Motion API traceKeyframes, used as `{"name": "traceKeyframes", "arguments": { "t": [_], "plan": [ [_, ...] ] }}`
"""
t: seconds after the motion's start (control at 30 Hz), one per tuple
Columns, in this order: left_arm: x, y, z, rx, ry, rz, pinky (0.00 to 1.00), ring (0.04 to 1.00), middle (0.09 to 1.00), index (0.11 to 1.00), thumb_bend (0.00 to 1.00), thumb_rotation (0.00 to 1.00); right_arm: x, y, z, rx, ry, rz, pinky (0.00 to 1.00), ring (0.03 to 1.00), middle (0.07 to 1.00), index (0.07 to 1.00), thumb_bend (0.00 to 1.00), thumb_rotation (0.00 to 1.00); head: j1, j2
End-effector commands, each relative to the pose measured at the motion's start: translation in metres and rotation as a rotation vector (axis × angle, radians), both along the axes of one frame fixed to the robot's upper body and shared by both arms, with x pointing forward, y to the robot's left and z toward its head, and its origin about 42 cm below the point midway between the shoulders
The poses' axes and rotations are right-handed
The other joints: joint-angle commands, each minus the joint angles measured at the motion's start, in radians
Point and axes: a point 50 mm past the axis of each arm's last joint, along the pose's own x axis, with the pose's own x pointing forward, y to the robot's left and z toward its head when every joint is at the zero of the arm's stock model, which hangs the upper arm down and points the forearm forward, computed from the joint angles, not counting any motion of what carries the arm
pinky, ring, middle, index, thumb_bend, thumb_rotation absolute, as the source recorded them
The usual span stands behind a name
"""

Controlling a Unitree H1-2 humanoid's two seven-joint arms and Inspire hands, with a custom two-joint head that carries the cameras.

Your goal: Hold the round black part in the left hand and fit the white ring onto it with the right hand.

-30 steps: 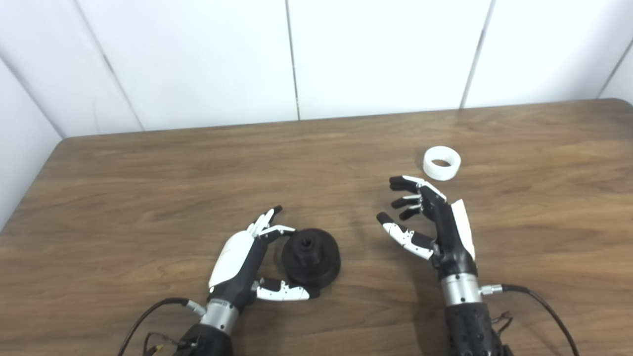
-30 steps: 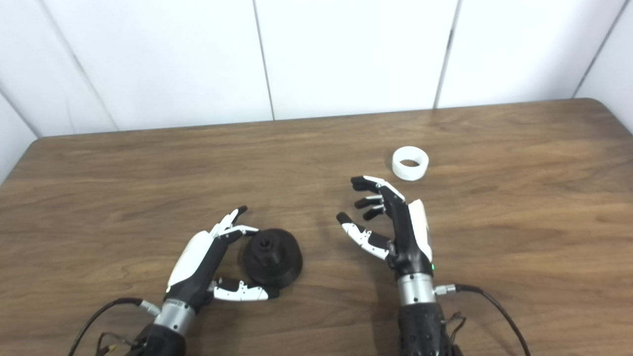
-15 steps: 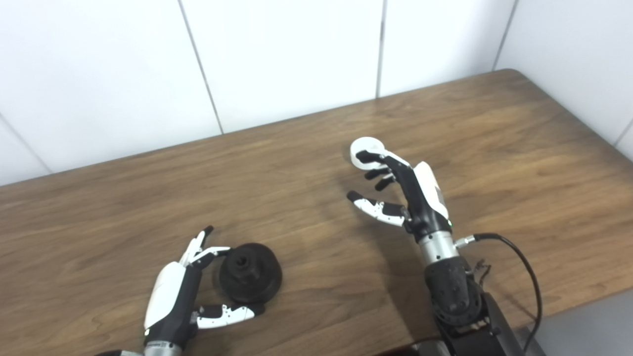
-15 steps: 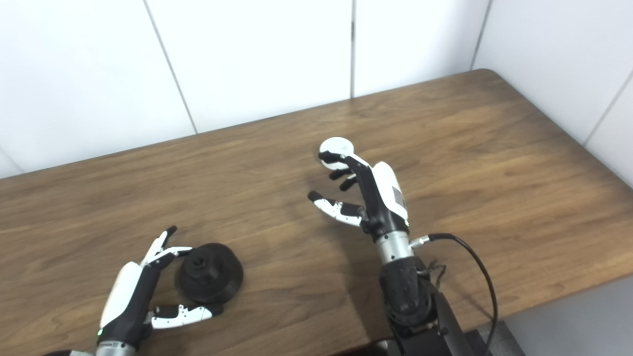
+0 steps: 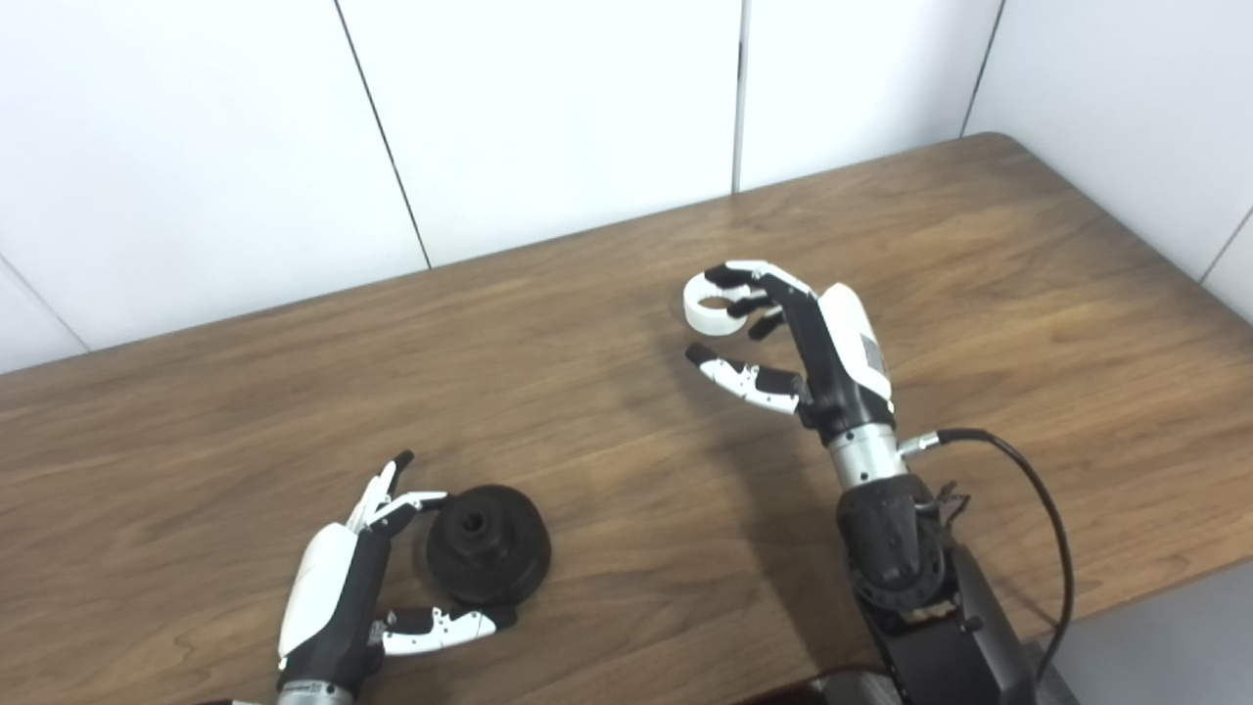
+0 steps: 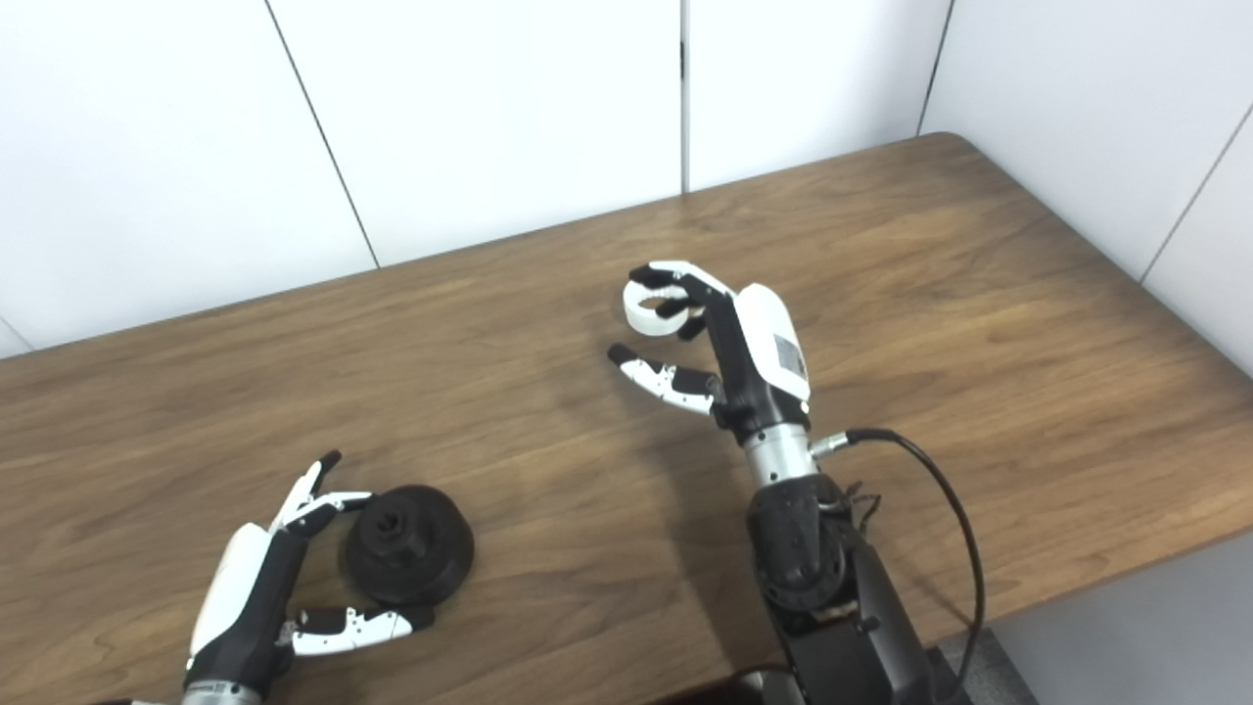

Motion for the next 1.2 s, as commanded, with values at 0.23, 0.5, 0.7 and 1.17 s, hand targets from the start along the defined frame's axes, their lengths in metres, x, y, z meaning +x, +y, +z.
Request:
{"name": "traceKeyframes", "arguments": {
  "t": [0.23,0.5,0.7,1.17],
  "plan": [
    [0.003,0.0,0.005,0.009,-0.022,-0.008,0.97,1.0,1.0,0.618,0.89,0.26,0.035,-0.02,0.044,-0.162,-0.009,-0.05,0.66,0.837,0.87,0.758,0.68,0.4,0.007,0.002],
    [0.004,0.0,0.004,0.013,-0.022,-0.005,0.96,1.0,1.0,0.621,0.89,0.27,0.064,-0.032,0.054,-0.26,0.109,-0.037,0.7,0.888,0.936,0.876,0.72,0.47,0.02,0.003],
    [0.005,0.001,0.003,0.017,-0.021,-0.004,0.95,1.0,1.0,0.62,0.89,0.28,0.083,-0.042,0.057,-0.3,0.239,-0.017,0.77,0.938,0.977,0.904,0.76,0.51,0.025,0.0],
    [0.003,0.003,0.005,0.02,-0.021,-0.002,0.93,1.0,1.0,0.619,0.89,0.27,0.111,-0.055,0.037,-0.417,0.387,0.028,0.89,0.999,1.0,0.952,1.0,0.78,0.035,0.005]
  ]
}}
